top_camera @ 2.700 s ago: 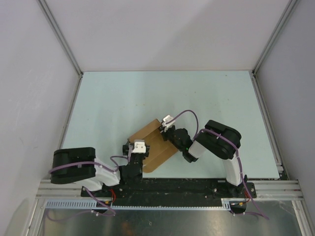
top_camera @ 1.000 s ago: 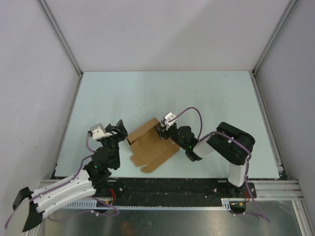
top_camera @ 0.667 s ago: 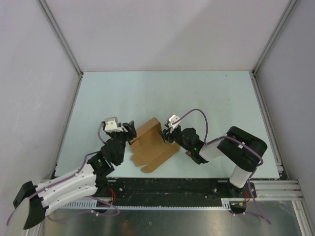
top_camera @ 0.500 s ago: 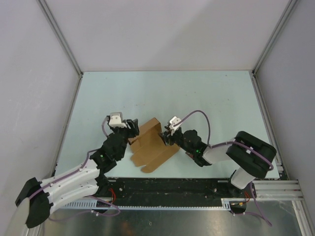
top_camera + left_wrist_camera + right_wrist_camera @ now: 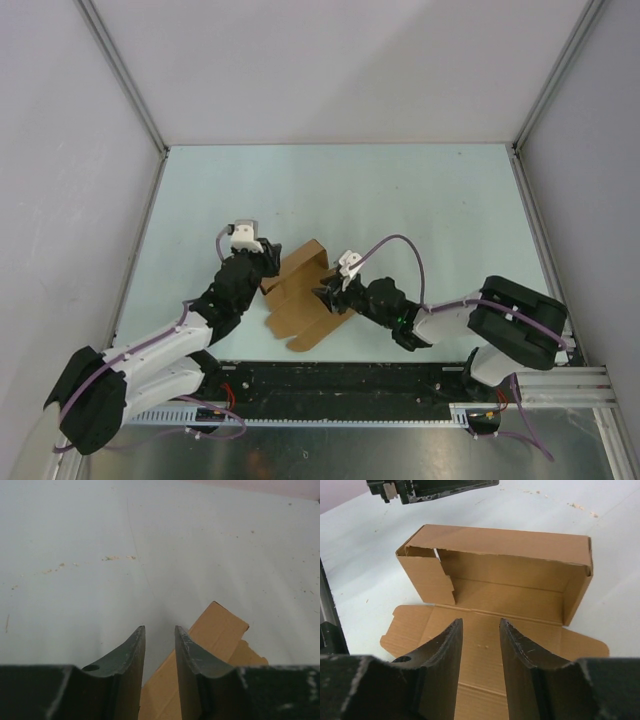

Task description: Fold the paper box

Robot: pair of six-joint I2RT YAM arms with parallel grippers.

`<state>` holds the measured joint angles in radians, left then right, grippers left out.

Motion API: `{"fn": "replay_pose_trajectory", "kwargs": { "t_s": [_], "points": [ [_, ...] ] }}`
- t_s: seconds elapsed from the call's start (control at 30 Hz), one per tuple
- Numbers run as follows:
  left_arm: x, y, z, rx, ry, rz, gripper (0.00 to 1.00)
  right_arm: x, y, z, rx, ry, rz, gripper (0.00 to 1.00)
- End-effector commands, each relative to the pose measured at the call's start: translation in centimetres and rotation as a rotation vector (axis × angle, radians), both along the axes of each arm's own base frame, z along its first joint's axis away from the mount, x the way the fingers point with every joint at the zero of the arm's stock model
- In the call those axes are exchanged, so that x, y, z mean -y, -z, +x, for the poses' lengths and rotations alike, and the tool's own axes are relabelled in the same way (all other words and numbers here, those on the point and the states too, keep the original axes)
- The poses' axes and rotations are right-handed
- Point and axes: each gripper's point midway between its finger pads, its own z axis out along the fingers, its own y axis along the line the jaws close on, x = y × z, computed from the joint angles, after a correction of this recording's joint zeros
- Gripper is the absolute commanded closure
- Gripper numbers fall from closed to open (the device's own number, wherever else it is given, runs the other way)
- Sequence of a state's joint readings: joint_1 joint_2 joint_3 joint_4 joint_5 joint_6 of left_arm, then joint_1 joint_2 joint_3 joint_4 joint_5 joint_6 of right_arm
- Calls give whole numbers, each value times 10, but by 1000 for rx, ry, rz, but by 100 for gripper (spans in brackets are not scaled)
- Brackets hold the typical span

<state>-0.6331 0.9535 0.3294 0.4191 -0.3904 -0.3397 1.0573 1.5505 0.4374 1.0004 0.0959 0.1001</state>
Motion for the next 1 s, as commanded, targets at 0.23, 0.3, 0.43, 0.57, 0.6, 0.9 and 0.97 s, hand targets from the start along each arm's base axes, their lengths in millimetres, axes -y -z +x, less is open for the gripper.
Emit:
{"fn": "replay_pose_trajectory", "kwargs": {
  "t_s": [0.23, 0.3, 0.43, 0.57, 0.6, 0.9, 0.97],
  "points": [
    [11, 8, -13, -2, 96, -42, 80, -34, -3, -17, 27, -55, 126, 55],
    [11, 11, -18, -7, 105, -49, 82, -41, -3, -21, 44, -61, 121, 54],
    [9, 9, -25, 4, 120, -65, 83, -53, -2, -27, 47, -73, 132, 54],
    [9, 9, -30, 12, 138, -67, 83, -63, 3, -30, 38, -77, 129, 54],
    [9, 11, -31, 8, 147, -66, 83, -65, 3, -32, 35, -82, 134, 54],
    [16, 21, -44, -14, 211, -87, 95, -84, 7, -33, 43, -97, 145, 51],
    [16, 22, -45, -17, 215, -90, 96, -87, 7, -35, 54, -96, 140, 49]
  ]
}}
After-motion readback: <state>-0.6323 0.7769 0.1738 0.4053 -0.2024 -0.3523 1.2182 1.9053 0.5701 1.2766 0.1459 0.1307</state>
